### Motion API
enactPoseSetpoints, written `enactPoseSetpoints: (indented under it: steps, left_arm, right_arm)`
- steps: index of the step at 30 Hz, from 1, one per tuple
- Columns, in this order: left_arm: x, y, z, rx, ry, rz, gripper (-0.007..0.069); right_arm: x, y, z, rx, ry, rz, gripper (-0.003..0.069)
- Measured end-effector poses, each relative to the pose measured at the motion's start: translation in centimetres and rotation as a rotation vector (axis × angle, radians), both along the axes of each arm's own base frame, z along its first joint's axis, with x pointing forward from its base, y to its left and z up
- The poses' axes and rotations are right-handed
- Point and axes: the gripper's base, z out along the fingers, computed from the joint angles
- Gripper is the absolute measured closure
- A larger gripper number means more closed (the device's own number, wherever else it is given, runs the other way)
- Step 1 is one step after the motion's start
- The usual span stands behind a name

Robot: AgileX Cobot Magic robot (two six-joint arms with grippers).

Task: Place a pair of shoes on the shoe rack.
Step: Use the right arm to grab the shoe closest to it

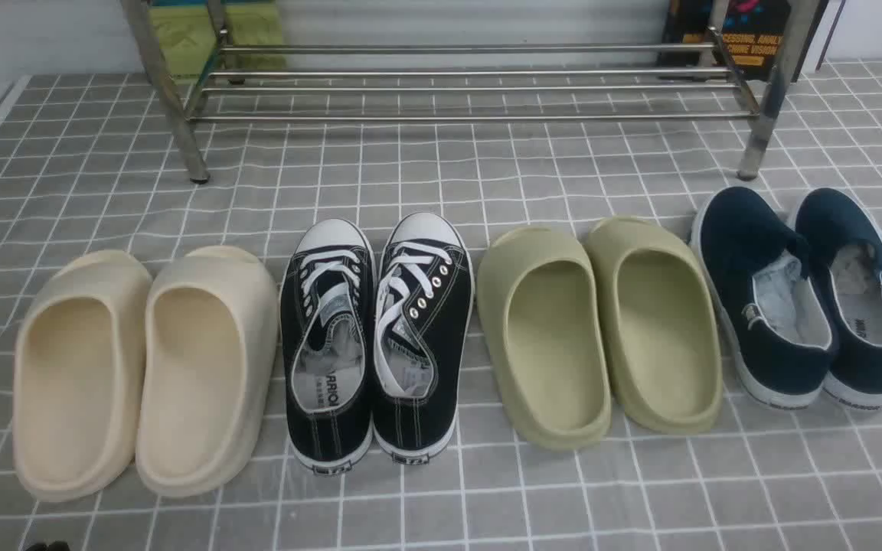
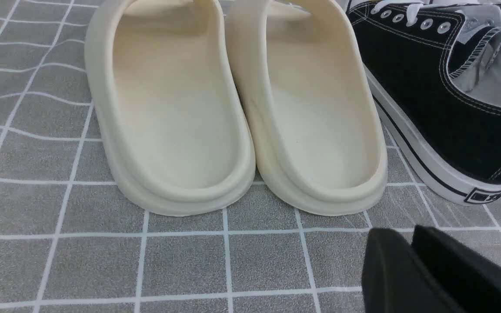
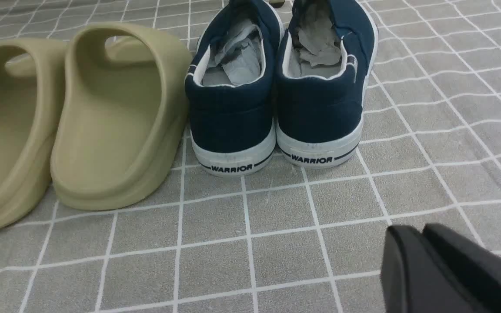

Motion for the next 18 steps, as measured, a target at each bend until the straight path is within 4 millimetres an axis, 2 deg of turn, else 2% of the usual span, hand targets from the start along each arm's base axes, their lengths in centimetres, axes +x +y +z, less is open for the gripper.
enactPoseSetpoints:
  steps: [18]
  left_arm:
    - [0.00, 0.00, 0.00, 0.000, 0.000, 0.000, 0.0512]
  right_arm:
    - [0.00, 0.00, 0.00, 0.000, 0.000, 0.000, 0.0556]
